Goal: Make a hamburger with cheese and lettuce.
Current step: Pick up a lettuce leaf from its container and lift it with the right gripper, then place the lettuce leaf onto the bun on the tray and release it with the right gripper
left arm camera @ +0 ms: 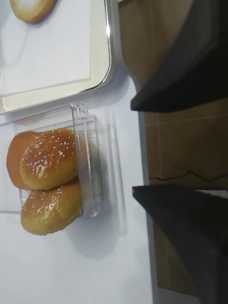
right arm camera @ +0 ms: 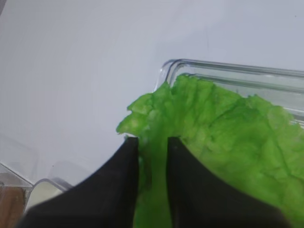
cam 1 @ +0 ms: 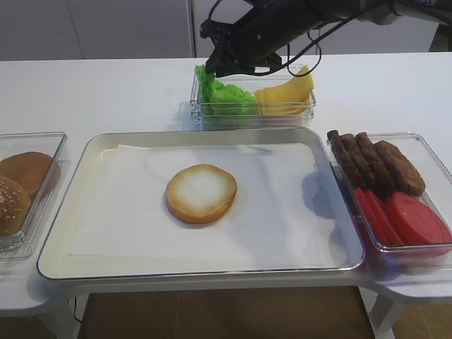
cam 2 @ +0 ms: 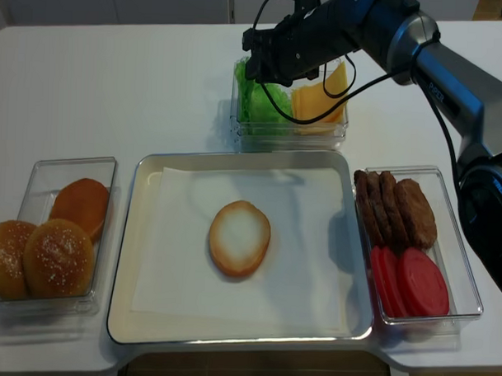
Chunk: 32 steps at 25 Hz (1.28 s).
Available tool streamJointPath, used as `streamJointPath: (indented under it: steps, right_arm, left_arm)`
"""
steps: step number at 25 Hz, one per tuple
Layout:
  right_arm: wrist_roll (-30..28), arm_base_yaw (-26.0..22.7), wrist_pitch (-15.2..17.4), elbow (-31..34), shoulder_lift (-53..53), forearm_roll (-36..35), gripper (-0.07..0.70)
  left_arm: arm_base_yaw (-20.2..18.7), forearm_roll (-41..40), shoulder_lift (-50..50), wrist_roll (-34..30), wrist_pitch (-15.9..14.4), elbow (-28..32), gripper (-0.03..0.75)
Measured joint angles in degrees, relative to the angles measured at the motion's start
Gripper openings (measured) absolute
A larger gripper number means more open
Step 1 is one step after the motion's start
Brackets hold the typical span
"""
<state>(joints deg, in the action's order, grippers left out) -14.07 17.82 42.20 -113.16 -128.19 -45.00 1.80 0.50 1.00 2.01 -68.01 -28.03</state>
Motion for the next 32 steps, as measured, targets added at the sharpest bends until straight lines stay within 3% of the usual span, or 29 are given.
streamJointPath:
  steps: [5, 14, 21, 25, 32]
  right_arm:
    - [-0.09, 0.0, 0.0, 0.0, 0.0, -0.02, 0.019]
    - [-0.36, 0.0, 0.23, 0.0, 1.29, -0.02, 0.006]
    - [-0.6, 0.0, 2.54, 0.0, 6.39, 0.74, 0.006]
    - [-0.6, 0.0, 5.51, 0.0, 10.12, 2.0, 0.006]
    - [1.09, 0.45, 13.51, 0.1, 17.39, 3.48, 0.006]
  left_arm:
    - [0.0, 0.0, 0.0, 0.0, 0.0, 0.0, 0.369]
    - [0.0, 0.0, 0.0, 0.0, 0.0, 0.0, 0.369]
    - [0.0, 0.0, 0.0, 0.0, 0.0, 0.0, 0.369]
    - [0.0, 0.0, 0.0, 0.0, 0.0, 0.0, 0.369]
    - [0.0, 0.0, 0.0, 0.0, 0.0, 0.0, 0.369]
